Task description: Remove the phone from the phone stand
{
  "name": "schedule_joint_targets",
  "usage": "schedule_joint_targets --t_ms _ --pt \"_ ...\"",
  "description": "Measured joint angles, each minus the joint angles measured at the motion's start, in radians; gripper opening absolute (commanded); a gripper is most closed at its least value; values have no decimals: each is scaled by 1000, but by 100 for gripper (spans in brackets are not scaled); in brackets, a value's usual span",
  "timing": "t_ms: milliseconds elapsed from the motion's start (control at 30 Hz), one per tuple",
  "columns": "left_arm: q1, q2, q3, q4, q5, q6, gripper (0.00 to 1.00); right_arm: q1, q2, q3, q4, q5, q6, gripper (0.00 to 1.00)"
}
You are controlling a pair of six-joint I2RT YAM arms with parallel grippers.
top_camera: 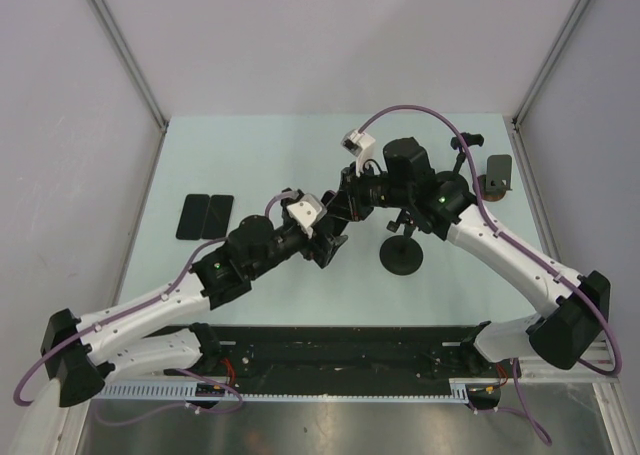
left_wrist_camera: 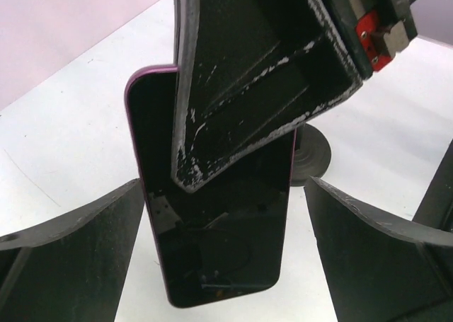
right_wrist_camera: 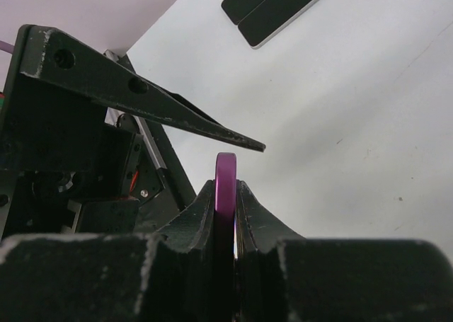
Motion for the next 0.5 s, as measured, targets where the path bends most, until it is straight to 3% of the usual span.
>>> schedule_joint_targets --t_ms 167,267,467,500 --pt "-12 40 22 8 -30 -26 99 0 13 0 5 0 19 0" --pt "-19 54 23 11 -66 -30 94 1 15 0 5 2 28 0" --pt "-28 82 24 10 -136 -44 72 1 15 -5 13 27 37 0" --pt "-31 85 26 8 -143 -45 58 1 15 -6 15 29 39 0"
